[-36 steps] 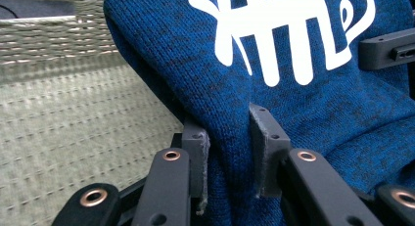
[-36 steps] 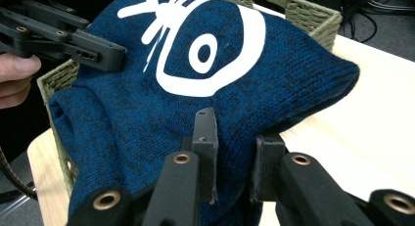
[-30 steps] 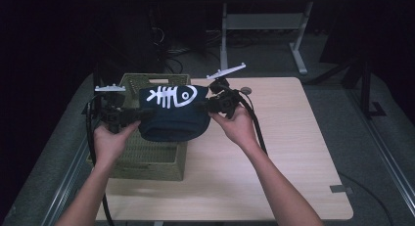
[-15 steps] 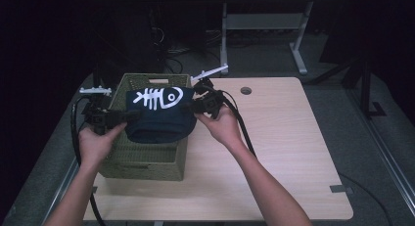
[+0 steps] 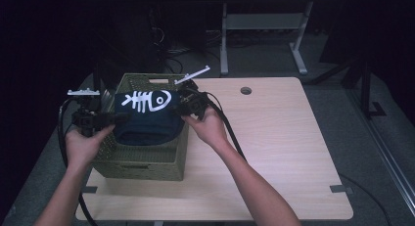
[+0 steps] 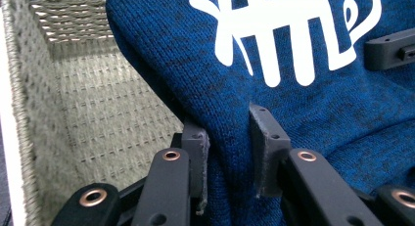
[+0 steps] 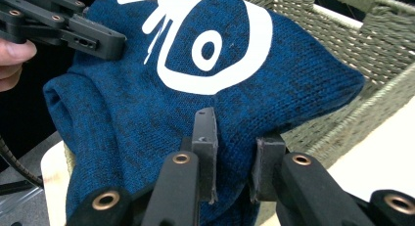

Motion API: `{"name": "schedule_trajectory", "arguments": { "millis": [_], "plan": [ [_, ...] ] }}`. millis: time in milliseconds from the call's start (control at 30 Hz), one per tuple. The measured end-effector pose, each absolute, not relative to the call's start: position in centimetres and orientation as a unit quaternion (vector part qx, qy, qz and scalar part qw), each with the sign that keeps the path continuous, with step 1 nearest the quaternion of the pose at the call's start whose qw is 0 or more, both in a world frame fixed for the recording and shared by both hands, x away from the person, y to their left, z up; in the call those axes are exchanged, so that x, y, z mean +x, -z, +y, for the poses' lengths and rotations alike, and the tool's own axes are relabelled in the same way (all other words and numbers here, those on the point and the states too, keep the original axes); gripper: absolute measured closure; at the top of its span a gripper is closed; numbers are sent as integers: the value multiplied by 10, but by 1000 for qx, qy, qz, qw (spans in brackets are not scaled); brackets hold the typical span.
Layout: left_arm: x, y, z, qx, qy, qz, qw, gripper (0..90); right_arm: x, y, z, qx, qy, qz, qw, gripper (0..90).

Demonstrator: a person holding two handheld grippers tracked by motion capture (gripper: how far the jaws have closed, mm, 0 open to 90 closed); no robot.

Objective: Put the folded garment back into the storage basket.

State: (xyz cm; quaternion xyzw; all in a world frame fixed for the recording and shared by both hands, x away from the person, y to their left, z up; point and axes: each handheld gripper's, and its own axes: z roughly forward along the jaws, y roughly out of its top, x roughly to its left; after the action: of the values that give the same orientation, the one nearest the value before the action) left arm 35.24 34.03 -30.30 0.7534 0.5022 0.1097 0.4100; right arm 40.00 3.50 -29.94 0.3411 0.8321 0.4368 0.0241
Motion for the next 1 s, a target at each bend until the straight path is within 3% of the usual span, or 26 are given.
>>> {"name": "schedule_trajectory", "arguments": {
  "millis": [1000],
  "plan": [
    [354, 333, 371, 755, -107, 526, 377, 689, 407, 329, 78, 334, -410, 849, 15, 754]
  ]
}}
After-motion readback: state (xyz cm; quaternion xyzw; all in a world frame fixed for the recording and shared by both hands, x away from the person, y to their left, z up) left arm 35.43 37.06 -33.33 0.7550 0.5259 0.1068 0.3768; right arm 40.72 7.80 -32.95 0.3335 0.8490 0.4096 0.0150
